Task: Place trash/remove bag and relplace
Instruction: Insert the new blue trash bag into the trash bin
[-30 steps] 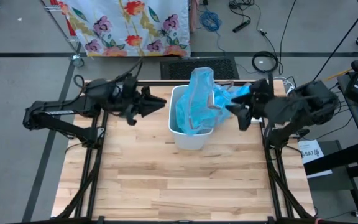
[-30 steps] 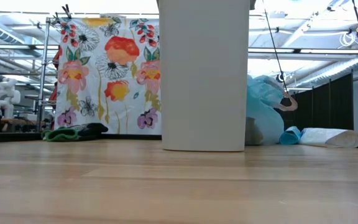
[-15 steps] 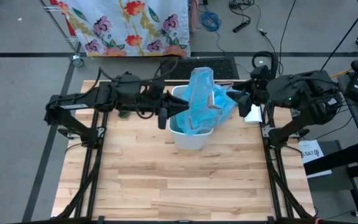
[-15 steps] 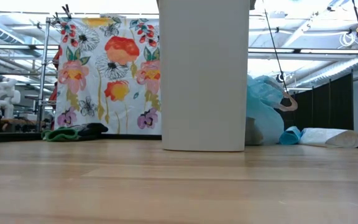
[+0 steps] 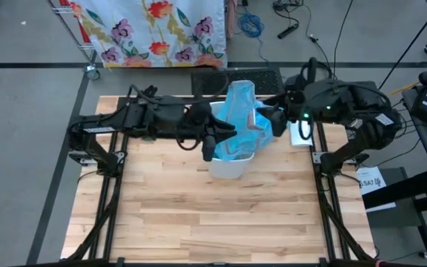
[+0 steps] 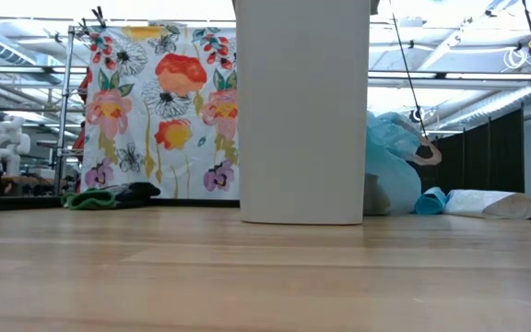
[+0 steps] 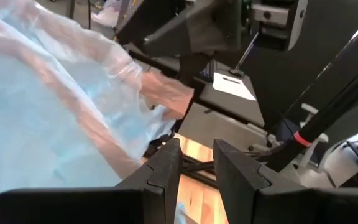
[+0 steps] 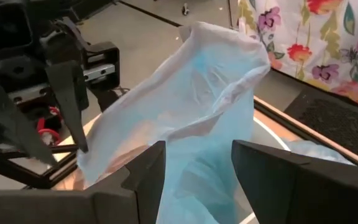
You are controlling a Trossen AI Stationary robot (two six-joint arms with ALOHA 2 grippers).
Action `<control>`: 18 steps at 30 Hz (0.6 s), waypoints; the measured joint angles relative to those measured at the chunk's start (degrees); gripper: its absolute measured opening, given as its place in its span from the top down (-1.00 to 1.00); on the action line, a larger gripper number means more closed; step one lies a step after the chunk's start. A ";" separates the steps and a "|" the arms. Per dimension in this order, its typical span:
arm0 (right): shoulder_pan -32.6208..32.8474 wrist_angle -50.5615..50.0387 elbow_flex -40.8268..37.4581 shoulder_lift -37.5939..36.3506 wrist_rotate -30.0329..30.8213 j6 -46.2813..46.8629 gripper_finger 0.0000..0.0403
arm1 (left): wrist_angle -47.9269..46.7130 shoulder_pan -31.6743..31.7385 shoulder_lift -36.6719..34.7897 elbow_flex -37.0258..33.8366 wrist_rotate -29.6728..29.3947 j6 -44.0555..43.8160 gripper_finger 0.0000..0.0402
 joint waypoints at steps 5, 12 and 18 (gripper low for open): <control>-2.76 0.92 0.00 1.46 -3.52 -0.18 0.12 | -0.47 0.17 0.65 0.04 -1.95 -1.16 0.52; -4.69 4.94 -0.02 2.68 -4.86 -0.53 0.12 | -2.01 0.22 0.54 0.09 -3.70 -1.07 0.52; -6.11 7.70 0.00 2.25 -4.99 2.30 0.12 | -4.09 0.21 0.54 0.09 -3.74 -1.10 0.52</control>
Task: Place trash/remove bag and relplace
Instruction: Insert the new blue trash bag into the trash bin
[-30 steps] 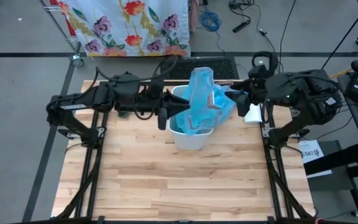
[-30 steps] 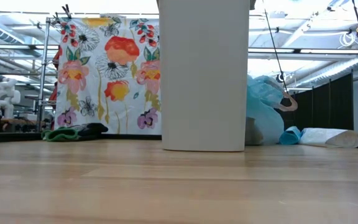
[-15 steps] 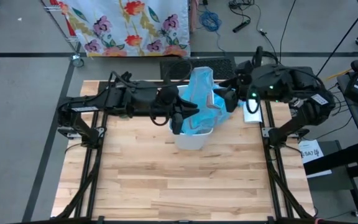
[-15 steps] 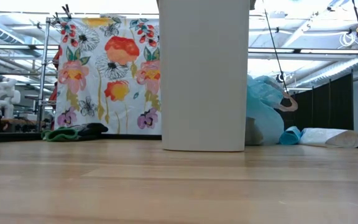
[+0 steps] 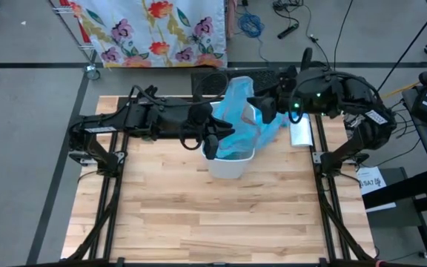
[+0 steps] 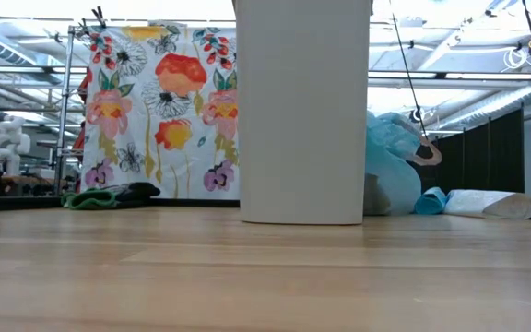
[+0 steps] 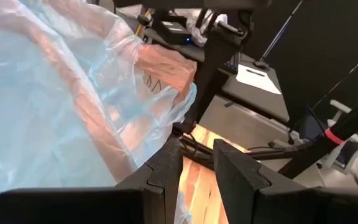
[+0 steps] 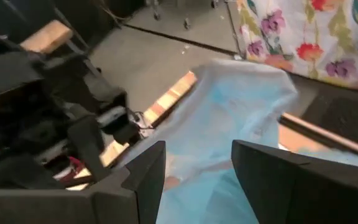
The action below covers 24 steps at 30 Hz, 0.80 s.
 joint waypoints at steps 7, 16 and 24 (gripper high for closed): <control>-2.00 -3.33 0.00 0.47 -1.23 5.05 0.20 | -0.28 0.01 0.00 0.00 -0.09 0.03 0.52; -3.57 -6.27 0.00 2.50 -1.24 7.41 0.31 | -0.26 0.01 0.00 -0.02 -0.07 1.36 0.52; -3.77 -10.17 -0.04 3.91 -2.67 1.14 0.72 | -6.59 0.30 -1.22 -0.18 0.26 3.22 0.61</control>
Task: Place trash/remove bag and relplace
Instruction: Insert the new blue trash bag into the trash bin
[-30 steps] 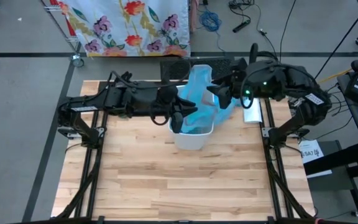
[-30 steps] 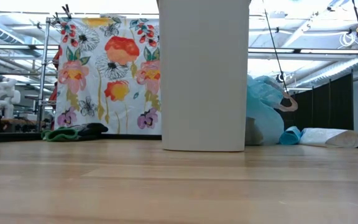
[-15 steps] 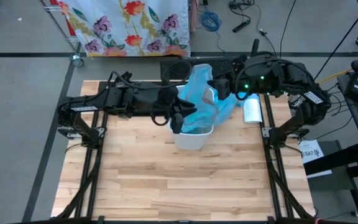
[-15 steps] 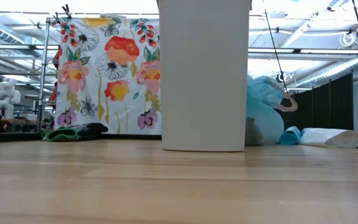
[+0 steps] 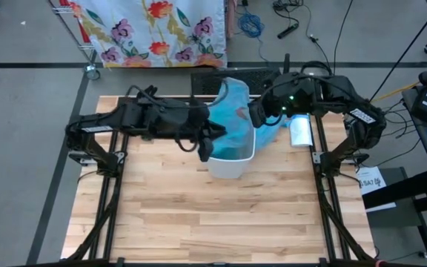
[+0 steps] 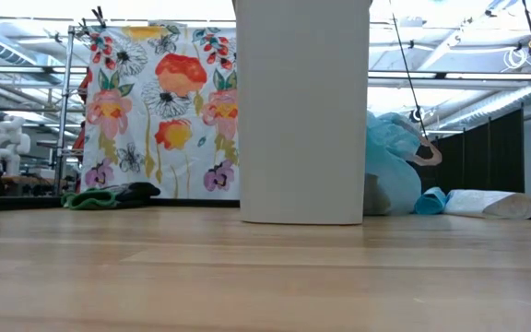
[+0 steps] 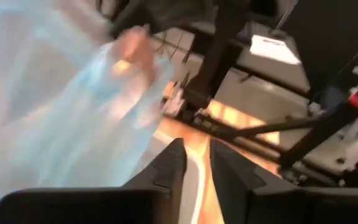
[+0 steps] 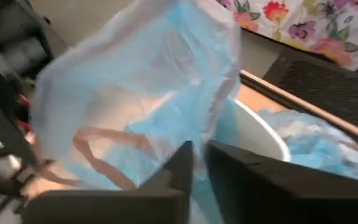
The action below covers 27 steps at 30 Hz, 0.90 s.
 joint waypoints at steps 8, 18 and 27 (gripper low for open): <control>-0.37 -1.22 0.00 -0.42 0.24 -1.36 0.99 | -4.72 3.21 -4.61 0.14 -1.66 3.47 0.96; -0.37 2.30 0.00 -0.44 0.24 -1.87 1.00 | -3.63 4.53 -6.65 0.12 -1.18 10.46 0.90; -0.37 2.90 0.00 -0.44 0.57 -2.52 1.00 | -3.54 4.53 -6.54 0.11 0.41 11.83 0.57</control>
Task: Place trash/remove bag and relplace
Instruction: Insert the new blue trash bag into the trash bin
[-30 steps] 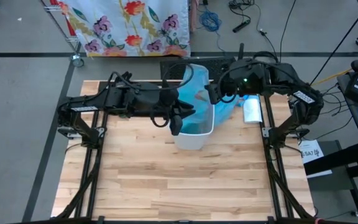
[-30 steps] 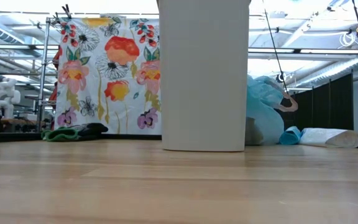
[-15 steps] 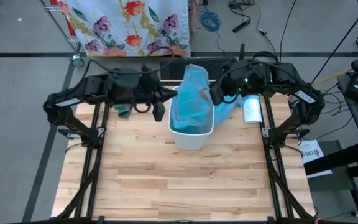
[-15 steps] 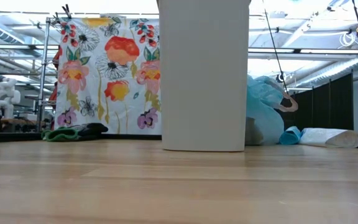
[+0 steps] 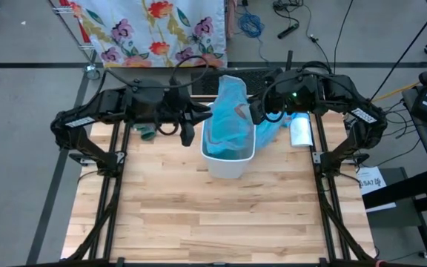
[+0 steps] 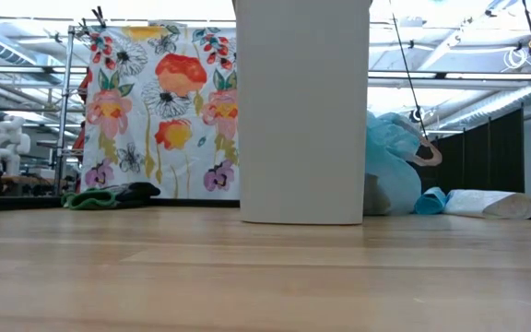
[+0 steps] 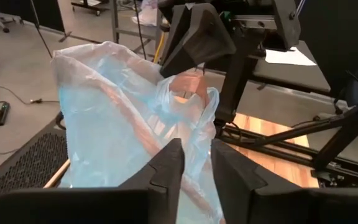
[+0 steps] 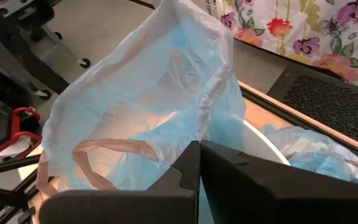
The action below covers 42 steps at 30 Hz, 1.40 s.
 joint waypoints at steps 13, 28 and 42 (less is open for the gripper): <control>-0.02 0.12 0.00 0.02 0.90 0.38 1.00 | 1.13 0.00 3.45 -0.04 -1.98 -1.12 0.36; -2.16 -15.89 0.00 0.02 1.14 8.16 1.00 | -7.75 5.79 3.57 -0.04 -10.14 1.02 0.98; -10.99 -16.39 -10.69 0.51 -2.40 2.72 1.00 | -13.37 15.26 3.52 -7.35 -5.39 -0.06 0.99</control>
